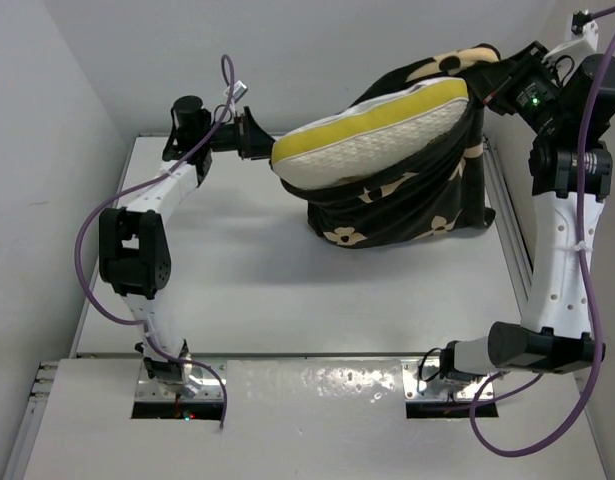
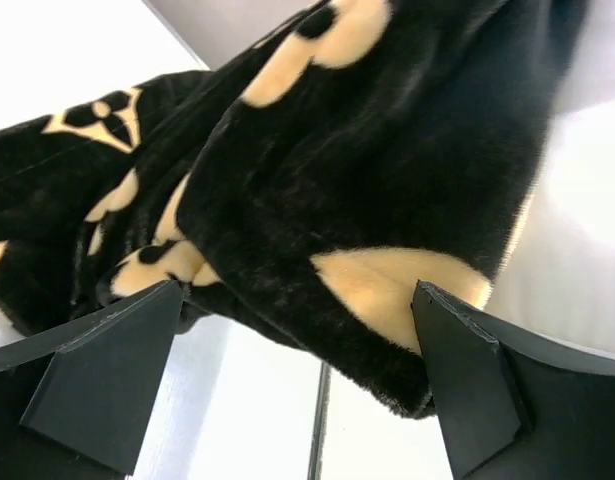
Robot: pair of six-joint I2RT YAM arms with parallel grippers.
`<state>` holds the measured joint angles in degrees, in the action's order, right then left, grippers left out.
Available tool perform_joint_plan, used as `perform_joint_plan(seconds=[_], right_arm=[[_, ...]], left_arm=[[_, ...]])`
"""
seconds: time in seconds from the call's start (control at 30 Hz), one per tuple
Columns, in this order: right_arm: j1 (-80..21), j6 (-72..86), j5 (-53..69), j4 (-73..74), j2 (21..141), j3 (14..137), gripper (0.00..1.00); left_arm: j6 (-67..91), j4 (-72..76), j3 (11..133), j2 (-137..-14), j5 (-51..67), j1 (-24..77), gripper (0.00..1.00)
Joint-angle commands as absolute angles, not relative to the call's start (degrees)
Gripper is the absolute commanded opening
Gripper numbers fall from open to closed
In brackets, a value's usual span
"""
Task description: Put the pillow into the pillowcase
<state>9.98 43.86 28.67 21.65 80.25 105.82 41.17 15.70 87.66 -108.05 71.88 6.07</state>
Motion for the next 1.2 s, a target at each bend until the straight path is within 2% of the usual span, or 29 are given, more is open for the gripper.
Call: perform_joint_plan(seconds=[0.0, 0.07, 0.13, 0.17, 0.2, 0.23, 0.3, 0.4, 0.43, 0.47, 0.5, 0.57, 0.67, 0.7, 0.77, 0.83, 0.93, 0.97, 1.0, 1.03, 1.07, 1.1, 1.13, 1.17], right_arm=[[9.6, 41.9, 27.7, 23.0, 78.7, 108.0, 0.00], [9.6, 41.7, 27.6, 23.3, 78.7, 108.2, 0.00], [9.6, 41.5, 27.4, 23.5, 78.6, 108.5, 0.00], [9.7, 41.3, 27.2, 23.6, 78.5, 108.5, 0.00], [9.6, 41.2, 27.2, 23.8, 78.4, 108.5, 0.00], [9.7, 41.0, 27.1, 23.9, 78.5, 108.6, 0.00], [10.1, 40.8, 27.2, 24.3, 78.3, 108.6, 0.00], [10.6, 40.7, 27.2, 24.5, 78.2, 108.3, 0.00], [10.7, 40.7, 27.1, 24.5, 78.0, 107.8, 0.00], [10.9, 40.7, 27.1, 24.3, 78.1, 107.6, 0.00], [11.0, 40.7, 27.2, 24.2, 78.1, 107.2, 0.00], [11.2, 40.8, 26.7, 24.5, 78.6, 107.1, 0.00], [12.3, 40.9, 25.9, 26.4, 80.6, 108.6, 0.00], [12.7, 41.7, 25.7, 26.5, 82.2, 110.5, 0.00], [14.5, 43.7, 25.8, 25.6, 83.9, 112.6, 0.00], [15.4, 46.8, 26.2, 23.4, 85.1, 116.1, 0.00], [15.6, 49.3, 27.9, 18.8, 85.5, 116.4, 0.00], [15.3, 49.4, 29.2, 17.8, 85.0, 115.6, 0.00], [15.0, 48.7, 29.6, 17.5, 84.6, 113.5, 0.00], [14.8, 48.1, 30.1, 17.3, 83.9, 112.3, 0.00], [14.8, 47.6, 30.2, 17.2, 83.2, 110.9, 0.00], [14.8, 47.0, 30.7, 17.5, 82.3, 109.3, 0.00], [14.9, 45.5, 30.8, 18.3, 81.9, 108.8, 0.00], [14.9, 44.7, 30.8, 20.4, 81.7, 108.7, 0.00]], left_arm=[[44.3, 22.9, 89.6, -106.6, 76.4, 6.9, 1.00], [47.0, 26.0, 90.5, -106.5, 76.7, 8.2, 0.98], [49.8, 28.7, 91.5, -106.8, 77.9, 9.7, 0.87], [50.7, 29.3, 91.8, -107.0, 78.1, 10.1, 0.72], [52.5, 30.2, 92.2, -107.4, 78.7, 10.5, 0.66], [53.6, 30.9, 92.8, -107.8, 79.1, 11.0, 0.54], [56.1, 31.5, 93.8, -108.3, 80.8, 11.0, 0.48], [54.6, 27.1, 96.6, -108.6, 83.6, 10.8, 0.29], [52.3, 23.9, 99.2, -108.7, 84.4, 10.6, 0.11], [49.1, 18.8, 101.1, -109.2, 84.9, 10.4, 0.01], [42.1, 8.2, 105.5, -109.4, 85.9, 9.2, 0.00], [40.7, 3.9, 109.0, -110.1, 86.6, 7.3, 0.00], [49.6, 11.6, 115.0, -109.9, 83.0, 0.4, 0.00], [58.6, 24.5, 116.6, -109.5, 78.6, -4.8, 0.00], [67.5, 40.1, 120.0, -110.2, 73.9, -9.4, 0.00], [66.2, 34.3, 134.8, -113.1, 72.0, -12.7, 0.00], [47.1, 15.4, 130.4, -110.0, 76.2, -9.6, 0.01], [43.5, 8.3, 126.6, -108.2, 77.5, -7.4, 0.12], [43.7, 9.5, 116.0, -107.3, 80.1, -3.5, 0.41], [45.7, 12.5, 110.5, -105.7, 81.0, -1.6, 0.61], [47.2, 18.8, 106.1, -104.3, 81.3, -0.6, 0.75], [44.1, 19.5, 99.4, -103.1, 80.0, 3.0, 0.94], [39.8, 18.6, 96.9, -100.2, 78.2, 3.9, 1.00], [26.3, 9.5, 95.9, -99.1, 73.6, 4.6, 1.00]])
